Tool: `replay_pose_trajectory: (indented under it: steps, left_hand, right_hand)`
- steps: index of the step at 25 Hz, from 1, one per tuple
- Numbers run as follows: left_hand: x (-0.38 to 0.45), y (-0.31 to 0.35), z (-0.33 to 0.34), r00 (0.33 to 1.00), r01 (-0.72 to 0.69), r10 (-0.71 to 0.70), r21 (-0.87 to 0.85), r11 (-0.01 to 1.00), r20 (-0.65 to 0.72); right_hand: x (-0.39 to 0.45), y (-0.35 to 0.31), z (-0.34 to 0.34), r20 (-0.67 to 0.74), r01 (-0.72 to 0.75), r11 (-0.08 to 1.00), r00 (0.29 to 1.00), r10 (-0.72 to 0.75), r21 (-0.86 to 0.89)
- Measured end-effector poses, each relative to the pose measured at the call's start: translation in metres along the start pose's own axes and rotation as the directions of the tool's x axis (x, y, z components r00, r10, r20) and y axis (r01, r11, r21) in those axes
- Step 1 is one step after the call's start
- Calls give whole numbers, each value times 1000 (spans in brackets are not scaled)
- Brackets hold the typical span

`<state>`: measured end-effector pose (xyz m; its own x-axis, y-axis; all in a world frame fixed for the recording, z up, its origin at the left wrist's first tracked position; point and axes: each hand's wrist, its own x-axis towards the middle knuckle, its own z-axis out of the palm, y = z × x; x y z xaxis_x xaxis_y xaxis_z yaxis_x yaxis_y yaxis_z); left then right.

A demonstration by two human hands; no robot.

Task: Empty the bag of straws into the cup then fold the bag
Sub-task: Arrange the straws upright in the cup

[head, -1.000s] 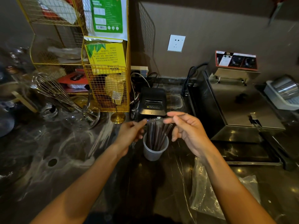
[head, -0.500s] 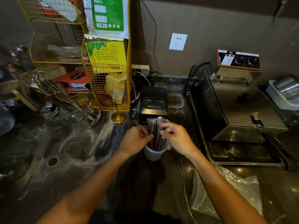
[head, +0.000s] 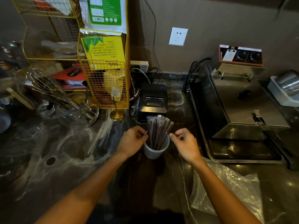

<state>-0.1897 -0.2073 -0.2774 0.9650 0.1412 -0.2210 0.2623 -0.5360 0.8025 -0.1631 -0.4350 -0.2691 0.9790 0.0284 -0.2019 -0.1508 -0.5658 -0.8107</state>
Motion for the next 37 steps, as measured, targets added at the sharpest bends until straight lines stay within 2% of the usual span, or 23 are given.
replay_pose_trajectory:
  steps: [2,4,7,13,16,21,24,27,33,37]
  left_hand:
    - [1,1,2,1000,4,-3,-31,1000,8]
    - [5,6,6,999,14,-12,-56,998,31]
    - [15,20,16,997,5,0,-70,998,71]
    - [48,68,51,981,41,0,-212,976,192]
    - [66,88,73,975,44,18,-271,962,221]
    - [91,103,104,979,20,34,-264,964,199]
    - [102,107,115,987,4,38,-260,966,155]
    - [109,107,122,991,34,11,-327,944,136]
    - [112,98,124,971,128,-37,-387,913,236]
    - [90,93,122,962,195,-105,-364,911,253]
  right_hand:
    - [-1,5,3,166,-88,996,982,89,-13]
    - [0,8,5,207,-78,997,976,72,20]
    - [6,10,-9,132,-77,995,989,68,66]
    - [33,27,-60,-26,-35,990,999,39,136]
    - [55,39,-82,-91,-63,981,993,80,181]
    - [79,57,-97,-82,-155,953,980,182,260]
    - [91,57,-98,-98,-157,948,977,190,276]
    - [96,57,-100,-86,-155,944,979,187,293]
    - [98,60,-100,-48,-172,941,980,194,292]
    - [81,59,-100,-81,-144,937,981,178,319]
